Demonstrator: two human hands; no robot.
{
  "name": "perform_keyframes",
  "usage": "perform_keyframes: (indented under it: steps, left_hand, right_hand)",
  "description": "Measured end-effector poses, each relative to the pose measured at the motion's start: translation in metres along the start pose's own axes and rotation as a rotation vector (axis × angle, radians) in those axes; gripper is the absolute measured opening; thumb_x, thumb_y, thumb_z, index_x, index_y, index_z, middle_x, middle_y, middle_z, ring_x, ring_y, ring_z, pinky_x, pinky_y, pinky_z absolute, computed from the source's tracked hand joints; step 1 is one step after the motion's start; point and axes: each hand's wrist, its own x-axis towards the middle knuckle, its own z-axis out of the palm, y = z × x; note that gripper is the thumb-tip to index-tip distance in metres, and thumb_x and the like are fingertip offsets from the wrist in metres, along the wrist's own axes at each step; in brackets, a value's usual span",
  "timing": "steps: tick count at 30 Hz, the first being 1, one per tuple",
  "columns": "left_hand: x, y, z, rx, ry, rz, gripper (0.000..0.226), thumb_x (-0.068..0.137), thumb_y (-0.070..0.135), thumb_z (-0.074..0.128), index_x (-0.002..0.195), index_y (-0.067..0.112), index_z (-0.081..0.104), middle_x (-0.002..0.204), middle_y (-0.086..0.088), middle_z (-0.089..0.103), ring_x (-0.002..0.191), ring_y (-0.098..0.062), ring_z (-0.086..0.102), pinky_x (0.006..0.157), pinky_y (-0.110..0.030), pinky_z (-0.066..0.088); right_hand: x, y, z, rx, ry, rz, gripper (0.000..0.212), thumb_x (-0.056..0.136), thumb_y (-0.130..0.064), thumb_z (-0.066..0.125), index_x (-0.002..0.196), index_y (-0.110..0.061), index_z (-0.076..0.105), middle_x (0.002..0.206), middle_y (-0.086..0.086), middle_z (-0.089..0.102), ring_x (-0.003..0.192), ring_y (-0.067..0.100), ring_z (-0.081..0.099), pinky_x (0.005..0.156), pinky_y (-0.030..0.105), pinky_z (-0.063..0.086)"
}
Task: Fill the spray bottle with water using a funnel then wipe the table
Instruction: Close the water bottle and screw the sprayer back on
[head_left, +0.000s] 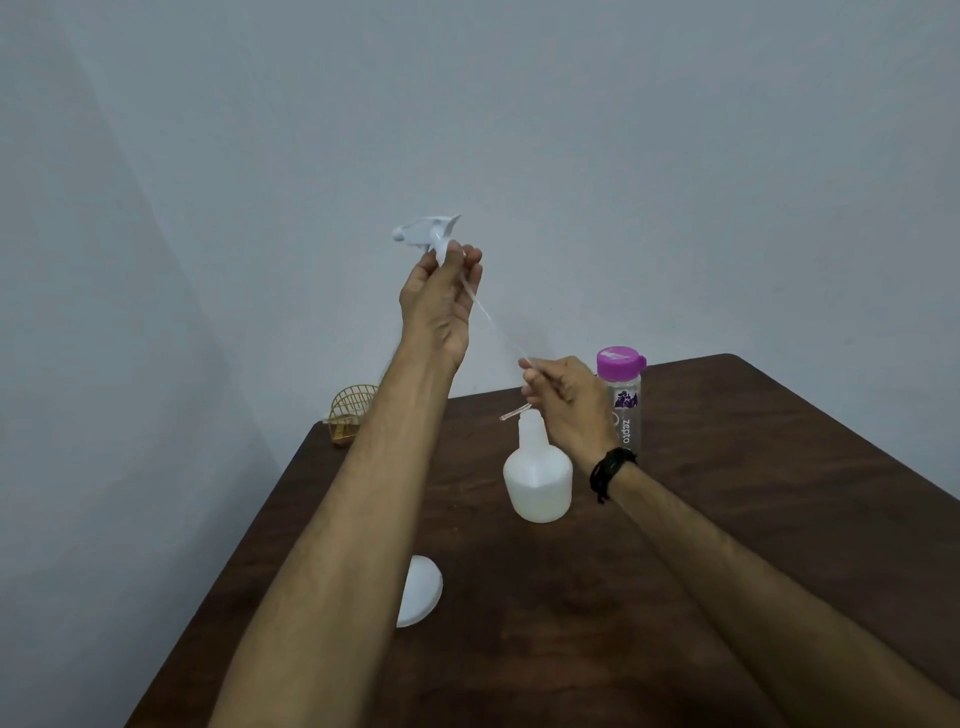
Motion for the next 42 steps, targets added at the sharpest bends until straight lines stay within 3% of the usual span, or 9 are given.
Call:
perform_keyframes:
  steps: [5, 11, 20, 28, 30, 32, 35, 39, 42]
  left_hand:
    - [-0.001, 0.003, 0.006, 0.009, 0.000, 0.023, 0.007, 0.096, 0.005, 0.064, 0.102, 0.002, 0.065, 0.097, -0.012, 0.068, 0.090, -0.019, 0.070, 0.090, -0.027, 0.058]
    - [-0.001, 0.008, 0.006, 0.013, -0.014, 0.045, 0.006, 0.097, 0.005, 0.062, 0.102, 0.003, 0.065, 0.102, -0.013, 0.066, 0.094, -0.020, 0.068, 0.095, -0.029, 0.056]
    - [0.000, 0.011, -0.004, 0.027, -0.007, 0.071, 0.010, 0.096, 0.004, 0.063, 0.106, 0.002, 0.065, 0.109, -0.016, 0.064, 0.093, -0.020, 0.069, 0.095, -0.029, 0.056]
    - [-0.001, 0.003, -0.013, 0.116, 0.013, 0.084, 0.034, 0.095, 0.003, 0.064, 0.128, -0.006, 0.059, 0.104, -0.011, 0.066, 0.098, -0.021, 0.067, 0.097, -0.030, 0.055]
    - [-0.003, -0.004, -0.015, 0.185, 0.009, 0.088, 0.034, 0.094, 0.003, 0.065, 0.127, -0.003, 0.060, 0.105, -0.010, 0.066, 0.101, -0.021, 0.067, 0.099, -0.030, 0.054]
    - [-0.007, -0.013, -0.019, 0.273, -0.001, 0.085, 0.028, 0.093, 0.004, 0.066, 0.121, 0.003, 0.064, 0.105, -0.008, 0.068, 0.104, -0.020, 0.067, 0.100, -0.031, 0.053]
    - [-0.016, -0.029, -0.025, 0.365, -0.044, 0.082, 0.019, 0.093, 0.008, 0.068, 0.112, 0.013, 0.067, 0.109, -0.007, 0.069, 0.108, -0.021, 0.067, 0.097, -0.030, 0.054]
    - [-0.026, -0.055, -0.035, 0.521, -0.072, 0.103, 0.017, 0.093, 0.013, 0.069, 0.105, 0.025, 0.070, 0.107, -0.001, 0.073, 0.108, -0.016, 0.066, 0.098, -0.031, 0.053]
    - [-0.033, -0.075, -0.043, 0.597, -0.090, 0.103, 0.022, 0.093, 0.016, 0.069, 0.114, 0.021, 0.070, 0.113, -0.003, 0.073, 0.104, -0.007, 0.066, 0.094, -0.023, 0.053]
  right_hand:
    - [0.012, 0.000, -0.005, 0.028, 0.031, 0.017, 0.024, 0.097, -0.022, 0.061, 0.117, -0.014, 0.072, 0.098, 0.003, 0.066, 0.078, 0.010, 0.072, 0.073, 0.032, 0.062]
    - [0.019, -0.005, -0.016, -0.050, 0.076, -0.134, 0.024, 0.097, -0.018, 0.061, 0.119, -0.012, 0.071, 0.091, 0.002, 0.062, 0.074, 0.009, 0.069, 0.064, 0.014, 0.056]
    - [0.027, 0.003, -0.018, -0.189, -0.019, -0.263, 0.028, 0.098, -0.021, 0.058, 0.123, -0.014, 0.070, 0.087, 0.000, 0.057, 0.074, 0.013, 0.067, 0.068, 0.029, 0.060]
    - [0.016, 0.015, -0.005, -0.154, -0.104, -0.144, 0.023, 0.097, -0.020, 0.061, 0.117, -0.017, 0.072, 0.087, 0.001, 0.063, 0.073, 0.010, 0.067, 0.069, 0.024, 0.056]
    - [0.010, 0.021, -0.001, -0.192, -0.144, -0.121, 0.023, 0.097, -0.023, 0.061, 0.116, -0.019, 0.073, 0.085, 0.000, 0.061, 0.075, 0.007, 0.062, 0.068, 0.014, 0.047]
    - [0.003, 0.029, 0.002, -0.229, -0.196, -0.108, 0.024, 0.096, -0.027, 0.062, 0.116, -0.020, 0.073, 0.082, 0.000, 0.059, 0.076, 0.011, 0.057, 0.067, 0.015, 0.043]
    - [-0.008, 0.043, 0.008, -0.178, -0.199, -0.062, 0.027, 0.096, -0.025, 0.062, 0.121, -0.018, 0.071, 0.087, 0.002, 0.057, 0.083, 0.018, 0.057, 0.071, 0.028, 0.048]
    - [-0.020, 0.053, 0.015, -0.099, -0.110, -0.088, 0.034, 0.098, -0.027, 0.059, 0.130, -0.016, 0.065, 0.110, -0.001, 0.055, 0.100, 0.010, 0.057, 0.081, 0.019, 0.049]
    - [-0.024, 0.059, 0.017, -0.082, -0.089, -0.080, 0.039, 0.099, -0.032, 0.057, 0.134, -0.015, 0.061, 0.117, -0.001, 0.060, 0.102, 0.008, 0.059, 0.083, 0.017, 0.050]
